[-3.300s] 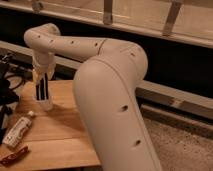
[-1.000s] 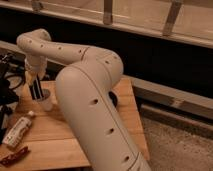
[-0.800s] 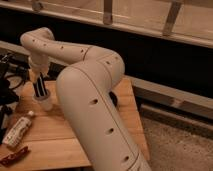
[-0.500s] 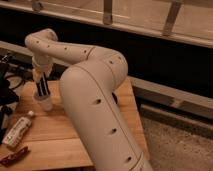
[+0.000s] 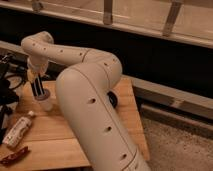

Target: Place the eraser in the ceramic cup

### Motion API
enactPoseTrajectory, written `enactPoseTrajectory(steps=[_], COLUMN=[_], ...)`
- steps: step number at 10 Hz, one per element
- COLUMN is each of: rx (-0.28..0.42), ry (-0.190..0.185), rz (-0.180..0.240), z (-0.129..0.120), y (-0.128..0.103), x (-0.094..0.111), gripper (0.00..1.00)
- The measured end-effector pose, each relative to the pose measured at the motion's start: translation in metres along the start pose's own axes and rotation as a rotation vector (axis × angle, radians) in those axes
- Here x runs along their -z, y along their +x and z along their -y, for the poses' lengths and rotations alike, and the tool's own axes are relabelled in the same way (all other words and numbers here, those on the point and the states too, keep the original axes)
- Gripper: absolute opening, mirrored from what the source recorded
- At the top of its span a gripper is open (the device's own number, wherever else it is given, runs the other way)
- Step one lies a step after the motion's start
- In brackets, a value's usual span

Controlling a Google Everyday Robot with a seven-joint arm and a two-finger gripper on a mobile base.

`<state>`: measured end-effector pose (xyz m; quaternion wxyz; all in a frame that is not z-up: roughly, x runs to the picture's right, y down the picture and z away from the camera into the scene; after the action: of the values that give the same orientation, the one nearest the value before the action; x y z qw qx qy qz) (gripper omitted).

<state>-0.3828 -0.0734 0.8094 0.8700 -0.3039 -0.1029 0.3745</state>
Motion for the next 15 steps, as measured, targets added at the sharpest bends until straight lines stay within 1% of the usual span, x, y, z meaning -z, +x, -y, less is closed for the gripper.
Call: enactPoseTrajectory(steps=[1, 2, 3, 4, 6, 7, 10, 12, 13, 14, 15], rx=[-0.004, -0.013, -0.015, -0.015, -0.005, -0.003, -0.004, 0.004, 0.004, 0.003, 0.004], ry=[0.003, 0.007, 0.009, 0.01, 0.003, 0.003, 0.007, 0.003, 0.003, 0.005, 0.006], rz=[-0.004, -0.009, -0.007, -0.005, -0.003, -0.005, -0.006, -0.005, -0.006, -0.006, -0.005], z=[0.0, 0.001, 0.003, 0.006, -0.003, -0.004, -0.001, -0.007, -0.007, -0.006, -0.005], y=[0.001, 0.006, 0.011, 0.014, 0.007, 0.005, 0.011, 0.009, 0.009, 0.011, 0.011], x=[-0.001, 0.0, 0.003, 0.005, 0.0, -0.002, -0.001, -0.003, -0.003, -0.003, -0.002], gripper=[0.09, 0.19, 0.24, 0.35, 0.47, 0.48, 0.48, 0.49, 0.54, 0.65, 0.72])
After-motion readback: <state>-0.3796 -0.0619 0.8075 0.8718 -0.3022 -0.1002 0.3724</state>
